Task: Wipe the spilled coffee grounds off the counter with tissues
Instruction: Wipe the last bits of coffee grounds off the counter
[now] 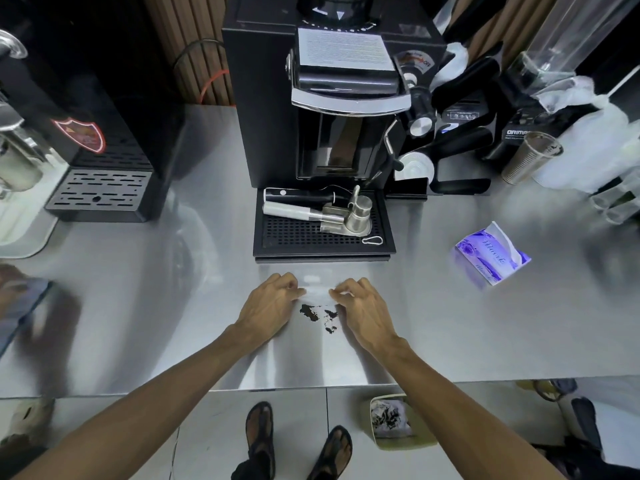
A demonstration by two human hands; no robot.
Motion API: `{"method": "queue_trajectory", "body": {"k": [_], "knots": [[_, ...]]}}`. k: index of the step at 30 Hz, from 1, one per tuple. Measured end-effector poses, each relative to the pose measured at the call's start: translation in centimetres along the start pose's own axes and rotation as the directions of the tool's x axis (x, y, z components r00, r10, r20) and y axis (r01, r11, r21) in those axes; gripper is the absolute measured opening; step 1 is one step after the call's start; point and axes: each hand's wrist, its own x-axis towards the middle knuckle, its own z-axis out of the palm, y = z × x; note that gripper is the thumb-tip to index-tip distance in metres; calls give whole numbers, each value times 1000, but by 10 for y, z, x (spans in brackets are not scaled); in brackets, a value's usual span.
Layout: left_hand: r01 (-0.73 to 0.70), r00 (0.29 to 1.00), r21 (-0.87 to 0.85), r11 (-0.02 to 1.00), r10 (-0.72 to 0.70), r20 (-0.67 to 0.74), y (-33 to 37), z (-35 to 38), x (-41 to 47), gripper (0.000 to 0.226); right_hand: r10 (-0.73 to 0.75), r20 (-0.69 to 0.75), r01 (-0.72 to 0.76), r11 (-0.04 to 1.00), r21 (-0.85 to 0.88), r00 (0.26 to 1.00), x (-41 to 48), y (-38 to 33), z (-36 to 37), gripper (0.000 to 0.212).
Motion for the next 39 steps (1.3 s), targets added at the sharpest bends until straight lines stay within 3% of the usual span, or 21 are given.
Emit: {"method": "queue_trajectory", "body": {"k": [6,9,13,16,20,24,27,32,39], "knots": [[-26,1000,-36,999,26,-4,48,4,48,47,206,-215,-204,978,33,955,1,45,-23,25],[-22,997,23,999,21,68,64,15,75,40,288,-187,-295,956,-10,939,4,75,-22,31],[-95,993,117,989,87,78,68,23,85,33,288,-138,-298,952,-62,948,8,86,-19,34],[-119,992,162,980,112,57,64,24,80,42,246,-149,-258,963,-72,958,5,83,-17,31],[-155,987,92,984,150,58,56,26,64,44,167,-130,-167,986,5,977,-20,78,-21,26],[-128,991,63,990,124,53,57,29,65,52,416,-134,-386,900,201,900,-10,85,-21,20],[-103,994,89,991,100,44,61,27,72,50,392,-176,-380,920,100,903,3,89,-16,20],[-86,995,140,986,79,58,46,23,65,49,304,-240,-359,904,-232,922,6,75,-15,21],[-98,995,219,971,87,58,42,29,56,44,347,-172,-386,856,-345,922,3,56,-13,39]]}}
